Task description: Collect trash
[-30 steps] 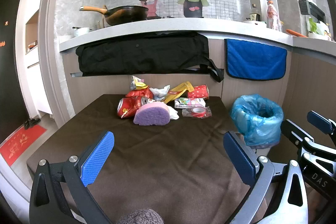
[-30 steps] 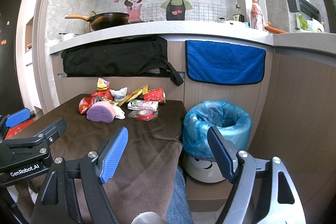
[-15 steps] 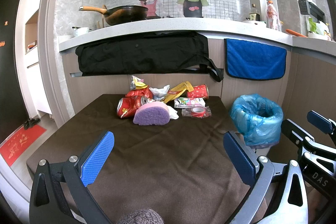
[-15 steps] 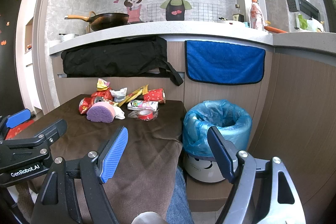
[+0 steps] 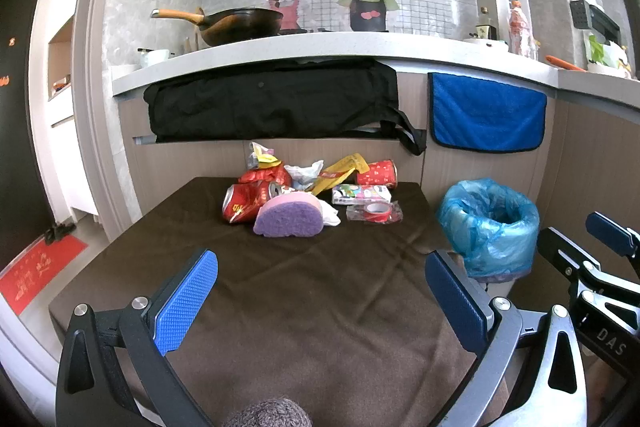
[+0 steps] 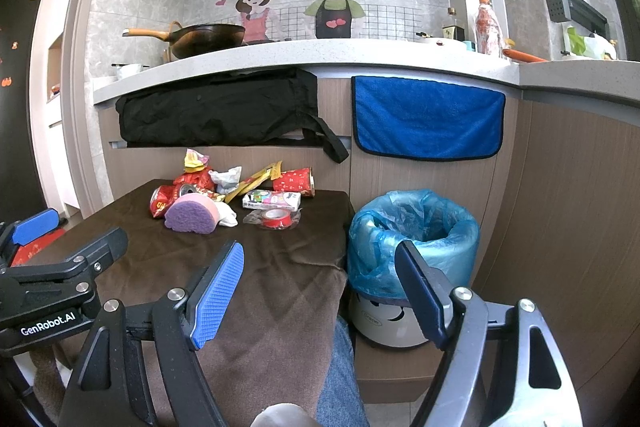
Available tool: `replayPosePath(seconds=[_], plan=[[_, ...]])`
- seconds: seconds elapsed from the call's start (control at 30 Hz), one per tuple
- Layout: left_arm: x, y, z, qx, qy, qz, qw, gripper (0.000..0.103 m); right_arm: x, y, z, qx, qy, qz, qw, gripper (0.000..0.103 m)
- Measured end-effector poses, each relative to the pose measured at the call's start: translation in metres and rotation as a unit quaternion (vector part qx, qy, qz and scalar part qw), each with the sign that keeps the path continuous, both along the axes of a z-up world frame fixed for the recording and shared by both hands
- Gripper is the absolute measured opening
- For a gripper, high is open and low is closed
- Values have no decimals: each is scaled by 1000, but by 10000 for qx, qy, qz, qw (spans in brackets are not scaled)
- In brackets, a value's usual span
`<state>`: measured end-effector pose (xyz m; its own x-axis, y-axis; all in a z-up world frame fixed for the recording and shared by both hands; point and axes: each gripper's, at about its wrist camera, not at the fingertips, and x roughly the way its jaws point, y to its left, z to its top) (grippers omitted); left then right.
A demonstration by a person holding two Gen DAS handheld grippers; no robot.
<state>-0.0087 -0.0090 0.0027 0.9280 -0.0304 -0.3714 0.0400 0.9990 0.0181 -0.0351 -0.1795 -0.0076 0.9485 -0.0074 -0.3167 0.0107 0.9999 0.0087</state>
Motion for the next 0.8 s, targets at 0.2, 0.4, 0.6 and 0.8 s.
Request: replayPosePath(seconds=[0.2, 0.4, 0.6, 0.8], plan=[[0, -1, -1, -3, 7, -1, 10000, 102, 0, 0, 0, 2, 10, 3, 10000, 76], [0, -4, -3, -40, 75, -9, 10000, 102, 2, 1, -2, 9, 21, 1, 10000, 76], [30, 13, -2, -82, 226, -13, 9997, 102, 15, 1, -4, -86, 75, 53, 9999, 76], [80, 41, -10, -293, 552, -149, 9979, 102, 57, -4, 2, -119, 205, 228, 9995, 76]])
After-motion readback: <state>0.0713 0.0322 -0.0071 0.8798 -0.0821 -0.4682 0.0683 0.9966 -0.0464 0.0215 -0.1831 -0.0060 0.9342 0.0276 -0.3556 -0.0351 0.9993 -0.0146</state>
